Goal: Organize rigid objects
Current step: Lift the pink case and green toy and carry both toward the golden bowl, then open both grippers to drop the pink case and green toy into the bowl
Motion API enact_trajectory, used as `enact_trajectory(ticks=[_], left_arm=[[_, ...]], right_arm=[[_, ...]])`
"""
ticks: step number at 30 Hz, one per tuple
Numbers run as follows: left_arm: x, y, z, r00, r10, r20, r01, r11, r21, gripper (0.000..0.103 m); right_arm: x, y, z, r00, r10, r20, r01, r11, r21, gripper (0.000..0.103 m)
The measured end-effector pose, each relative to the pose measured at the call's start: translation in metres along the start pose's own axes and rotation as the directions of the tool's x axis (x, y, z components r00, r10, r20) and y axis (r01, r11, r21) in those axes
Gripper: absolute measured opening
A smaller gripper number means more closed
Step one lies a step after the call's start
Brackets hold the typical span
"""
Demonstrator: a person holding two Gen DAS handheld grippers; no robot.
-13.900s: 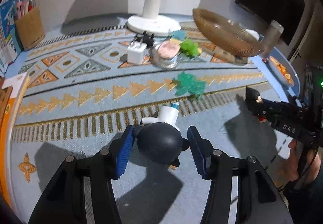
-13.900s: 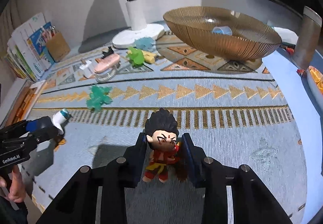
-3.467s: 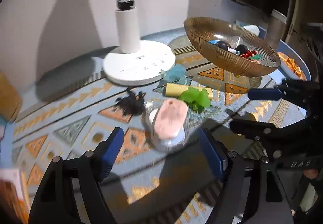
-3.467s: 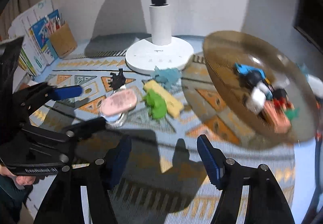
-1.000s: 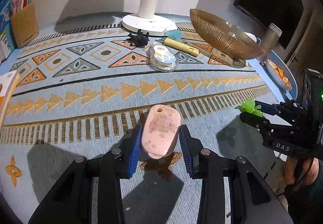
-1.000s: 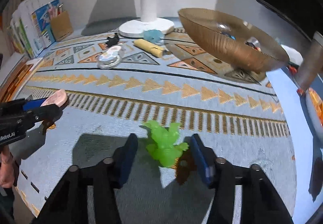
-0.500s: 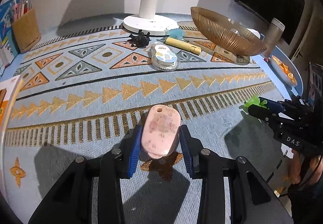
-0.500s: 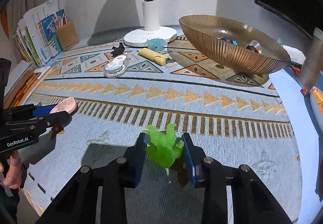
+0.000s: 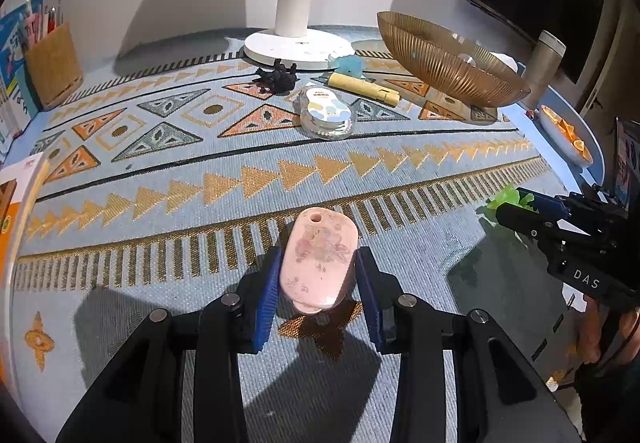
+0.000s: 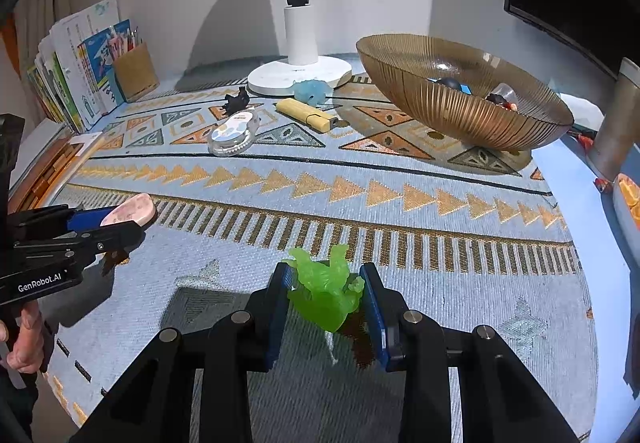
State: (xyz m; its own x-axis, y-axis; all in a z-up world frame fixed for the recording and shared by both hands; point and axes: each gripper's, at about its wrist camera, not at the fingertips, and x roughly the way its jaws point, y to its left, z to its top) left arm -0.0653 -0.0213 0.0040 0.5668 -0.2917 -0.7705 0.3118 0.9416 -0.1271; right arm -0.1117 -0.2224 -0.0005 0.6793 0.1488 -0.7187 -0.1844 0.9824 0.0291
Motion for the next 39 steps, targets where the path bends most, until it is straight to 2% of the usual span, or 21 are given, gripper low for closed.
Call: enact_trajectory(ticks=[9,11,14,19,23,26,28,32,35,39], left_arm=[[-0.004,-0.005,0.001,1.000,-0.024,-0.004,0.024,1.000,0.001,0.034],[-0.010,-0.009,0.006,0.998,-0.059,0.019,0.059,0.998,-0.009,0.034],[-0.024,-0.020,0.021,0.996,-0.074,0.053,0.073,0.997,0.018,0.034],[-0.056,-0.047,0.077,0.975,-0.153,0.160,0.141,0.986,0.086,0.034],[-0.064,-0.084,0.133,0.957,-0.180,0.227,0.141,0.974,0.176,0.034],[-0.055,-0.108,0.170,0.949,-0.190,0.253,0.140,0.969,0.204,0.034],[-0.038,-0.121,0.195,0.949,-0.197,0.247,0.148,0.967,0.206,0.034],[0.010,-0.136,0.220,0.962,-0.199,0.184,0.164,0.968,0.188,0.034],[0.052,-0.141,0.223,0.978,-0.178,0.108,0.158,0.974,0.164,0.034],[0.082,-0.137,0.217,0.983,-0.179,0.050,0.171,0.977,0.127,0.034]], right_arm=[[-0.009,-0.007,0.001,0.999,0.025,0.038,-0.027,0.999,0.031,0.034],[-0.013,-0.013,0.001,0.997,0.055,0.048,-0.058,0.997,0.058,0.034],[-0.024,-0.029,0.009,0.995,0.078,0.065,-0.085,0.991,0.105,0.034],[-0.076,-0.068,0.047,0.977,0.022,0.210,-0.054,0.988,0.147,0.034],[-0.116,-0.105,0.086,0.945,-0.056,0.321,-0.006,0.982,0.189,0.034],[-0.129,-0.133,0.115,0.926,-0.090,0.365,0.002,0.972,0.234,0.034],[-0.122,-0.147,0.129,0.929,-0.103,0.356,0.005,0.964,0.265,0.034],[-0.079,-0.165,0.145,0.964,-0.032,0.263,-0.054,0.948,0.313,0.034],[-0.037,-0.172,0.144,0.984,0.050,0.173,-0.110,0.928,0.356,0.034],[-0.004,-0.178,0.135,0.986,0.119,0.118,-0.156,0.904,0.398,0.034]])
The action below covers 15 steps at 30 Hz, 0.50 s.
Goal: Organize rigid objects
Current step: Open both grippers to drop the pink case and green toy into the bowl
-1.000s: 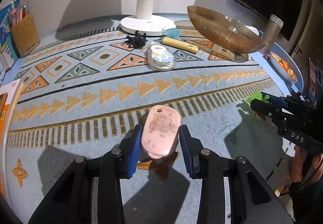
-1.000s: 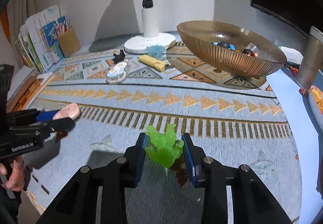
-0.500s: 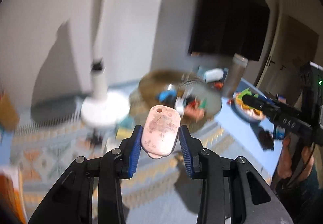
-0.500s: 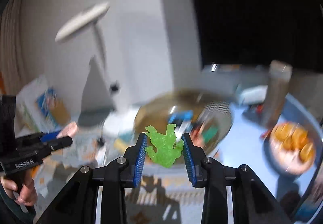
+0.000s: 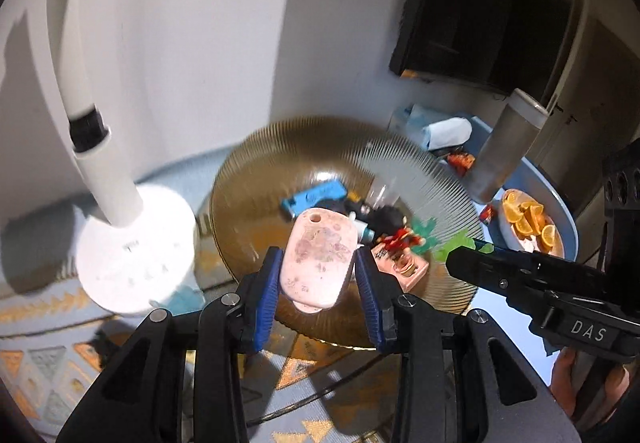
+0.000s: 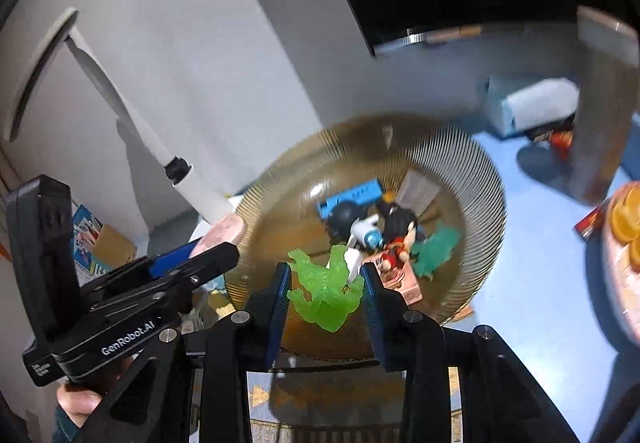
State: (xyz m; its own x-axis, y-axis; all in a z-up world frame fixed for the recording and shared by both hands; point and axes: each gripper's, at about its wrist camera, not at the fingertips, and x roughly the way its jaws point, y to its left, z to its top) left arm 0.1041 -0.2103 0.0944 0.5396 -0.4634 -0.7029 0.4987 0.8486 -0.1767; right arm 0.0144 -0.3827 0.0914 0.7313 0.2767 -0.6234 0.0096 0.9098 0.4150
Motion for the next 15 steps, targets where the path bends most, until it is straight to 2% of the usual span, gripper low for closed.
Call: enact_trajectory(ticks=[6,7,8,9,10,11,12,15], left_arm=[[0.015,0.005,-0.001,1.000,0.016,-0.008,-0.016,0.999,-0.032,0.037],[0.012,0.007,0.000,1.000,0.002,0.008,-0.002,0.998,-0.056,0.049],[0.007,0.010,0.001,0.999,-0.017,0.035,0.019,0.997,-0.076,0.057],[0.001,0.014,0.002,0.998,-0.014,0.056,0.019,0.996,-0.087,0.073],[-0.010,0.017,0.002,0.996,0.003,0.087,0.006,0.995,-0.097,0.076],[-0.020,0.019,0.002,0.994,0.011,0.107,-0.001,0.995,-0.096,0.076],[-0.033,0.021,0.002,0.992,0.015,0.124,-0.004,0.996,-0.087,0.076],[-0.077,0.022,-0.005,0.984,0.046,0.174,-0.037,0.998,-0.056,0.076]], right_arm=[[0.011,0.000,0.001,0.999,0.029,-0.041,-0.029,1.000,-0.011,0.034],[0.012,0.001,0.001,0.998,0.042,-0.053,-0.043,0.999,-0.001,0.034],[0.013,0.001,0.002,0.997,0.055,-0.059,-0.054,0.998,0.009,0.036],[0.011,0.000,0.002,0.996,0.067,-0.061,-0.066,0.998,0.023,0.041],[0.006,-0.002,0.003,0.996,0.074,-0.054,-0.072,0.997,0.040,0.044],[0.000,-0.002,0.003,0.996,0.072,-0.043,-0.070,0.996,0.050,0.052],[-0.006,-0.001,0.003,0.997,0.074,-0.028,-0.073,0.996,0.051,0.054],[-0.033,0.009,0.001,0.997,0.070,0.024,-0.071,0.997,0.026,0.054]])
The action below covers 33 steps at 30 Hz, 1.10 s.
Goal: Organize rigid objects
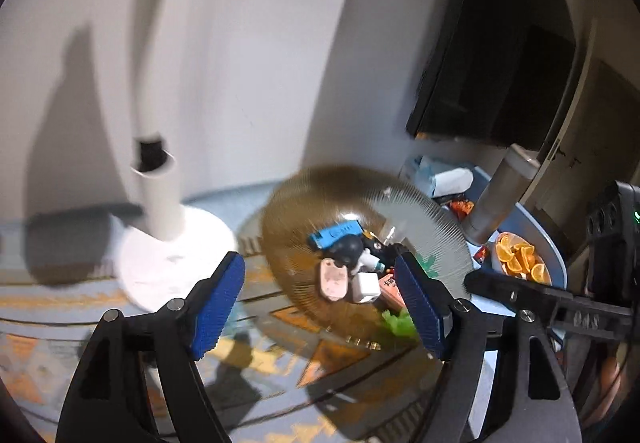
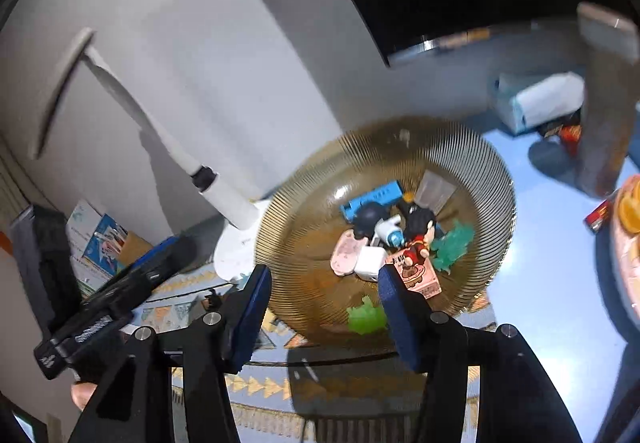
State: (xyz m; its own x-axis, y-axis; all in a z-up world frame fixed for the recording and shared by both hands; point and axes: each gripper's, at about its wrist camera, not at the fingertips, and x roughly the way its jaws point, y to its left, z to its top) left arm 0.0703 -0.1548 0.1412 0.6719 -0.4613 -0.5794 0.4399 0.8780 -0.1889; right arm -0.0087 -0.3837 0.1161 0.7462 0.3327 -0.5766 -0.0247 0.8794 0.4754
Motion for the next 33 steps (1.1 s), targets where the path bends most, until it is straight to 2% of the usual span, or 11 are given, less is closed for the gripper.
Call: enact_trajectory(ticks=[6,8,11,13,15,17,22,24,26,29,33], left_arm=[[-0.103,0.017,-0.012,0.991,0.030,0.127,-0.027,0.999,-0.024,0.076],[-0.140,0.025,-0.015,0.984,0.027,0.177,-0.019,0.999,-0.049,0.076],[-0.182,0.036,-0.018,0.968,0.069,0.241,-0.054,0.996,-0.067,0.077],[-0.204,0.045,-0.025,0.956,0.097,0.276,-0.077,0.993,-0.085,0.089],[-0.211,0.055,-0.035,0.952,0.119,0.282,-0.092,0.990,-0.108,0.093],[-0.205,0.068,-0.052,0.958,0.145,0.247,-0.113,0.984,-0.139,0.093],[-0.152,0.101,-0.114,0.965,0.251,0.082,-0.232,0.954,-0.188,0.093],[-0.125,0.112,-0.139,0.958,0.286,-0.008,-0.282,0.939,-0.196,0.093],[-0.110,0.116,-0.154,0.953,0.295,-0.072,-0.303,0.934,-0.188,0.093],[-0.091,0.111,-0.170,0.939,0.330,-0.097,-0.340,0.933,-0.121,0.093],[-0.075,0.111,-0.182,0.921,0.371,-0.121,-0.381,0.922,-0.070,0.093]], right_arm=[[-0.044,0.042,-0.013,0.998,0.048,0.036,-0.046,0.998,-0.047,0.057],[-0.056,0.062,-0.017,0.997,0.055,0.052,-0.051,0.995,-0.084,0.059],[-0.074,0.091,-0.024,0.994,0.074,0.084,-0.062,0.989,-0.135,0.064],[-0.083,0.107,-0.030,0.991,0.084,0.102,-0.066,0.983,-0.170,0.065],[-0.083,0.117,-0.040,0.991,0.081,0.109,-0.059,0.980,-0.190,0.075],[-0.074,0.122,-0.058,0.992,0.066,0.109,-0.042,0.978,-0.204,0.088],[-0.020,0.112,-0.121,0.997,-0.049,0.060,0.064,0.956,-0.287,0.088],[0.003,0.102,-0.140,0.996,-0.087,0.026,0.091,0.948,-0.304,0.088],[0.023,0.088,-0.153,0.996,-0.088,-0.032,0.075,0.952,-0.296,0.088],[0.040,0.083,-0.163,0.988,-0.149,-0.042,0.126,0.933,-0.337,0.088],[0.056,0.076,-0.173,0.982,-0.175,-0.066,0.140,0.923,-0.359,0.088]])
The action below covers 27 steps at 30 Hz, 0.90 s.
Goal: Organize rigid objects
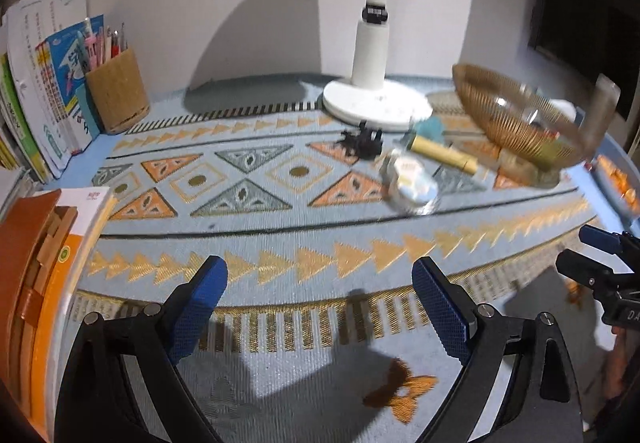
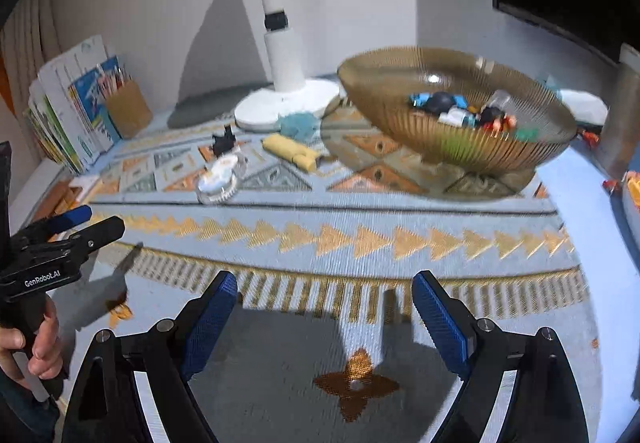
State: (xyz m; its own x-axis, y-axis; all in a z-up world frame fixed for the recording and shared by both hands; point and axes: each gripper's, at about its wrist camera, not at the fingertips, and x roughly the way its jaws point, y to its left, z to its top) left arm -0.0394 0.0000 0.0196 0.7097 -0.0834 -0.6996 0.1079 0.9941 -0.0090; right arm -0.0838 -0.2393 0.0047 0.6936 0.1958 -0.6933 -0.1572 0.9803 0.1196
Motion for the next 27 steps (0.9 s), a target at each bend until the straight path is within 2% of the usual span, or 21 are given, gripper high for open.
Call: enact_trajectory(ticks=[2,6,16,18,19,21,24,25,26,27], left_arm=[[0.005,-0.003,-0.001,0.999,0.006,-0.032,-0.005,1.000,0.008,0.093],[0.003,0.001,0.000,1.000,-0.009,-0.016,0.009,1.000,-0.003,0.093],[0.001,-0.009,-0.001,1.000,-0.007,-0.014,0.008,0.999,0.053,0.093],[0.003,-0.013,0.001,0.999,-0.030,-0.039,0.033,0.996,0.078,0.093],[0.005,-0.015,0.003,0.997,-0.050,-0.060,0.055,0.995,0.082,0.093],[0.007,-0.021,0.013,0.987,-0.120,-0.103,0.127,0.990,0.059,0.093],[0.014,-0.034,0.031,0.978,-0.183,-0.103,0.189,0.981,0.050,0.093],[0.018,-0.037,0.034,0.980,-0.173,-0.099,0.180,0.982,0.061,0.093],[0.027,-0.041,0.037,0.982,-0.157,-0.103,0.165,0.983,0.075,0.093],[0.034,-0.043,0.038,0.982,-0.151,-0.111,0.161,0.984,0.081,0.093]], right_arm=[[0.006,0.003,-0.001,0.999,-0.035,-0.033,0.034,0.999,-0.020,0.088],[0.007,0.007,-0.001,0.998,-0.052,-0.024,0.051,0.998,-0.046,0.088],[0.012,0.003,0.002,0.997,-0.053,-0.055,0.052,0.998,-0.022,0.088],[0.009,0.002,0.008,0.996,-0.041,-0.078,0.042,0.999,0.004,0.088],[0.004,0.004,0.018,0.996,0.009,-0.084,-0.007,1.000,0.021,0.088],[0.002,0.011,0.035,0.995,0.056,-0.080,-0.055,0.998,0.010,0.088],[0.019,0.019,0.058,0.994,0.056,-0.098,-0.058,0.998,-0.010,0.088],[0.030,0.019,0.065,0.993,0.045,-0.105,-0.046,0.999,-0.005,0.087],[0.042,0.017,0.069,0.991,0.053,-0.120,-0.052,0.999,0.008,0.081],[0.050,0.015,0.072,0.989,0.066,-0.133,-0.064,0.998,0.018,0.070]])
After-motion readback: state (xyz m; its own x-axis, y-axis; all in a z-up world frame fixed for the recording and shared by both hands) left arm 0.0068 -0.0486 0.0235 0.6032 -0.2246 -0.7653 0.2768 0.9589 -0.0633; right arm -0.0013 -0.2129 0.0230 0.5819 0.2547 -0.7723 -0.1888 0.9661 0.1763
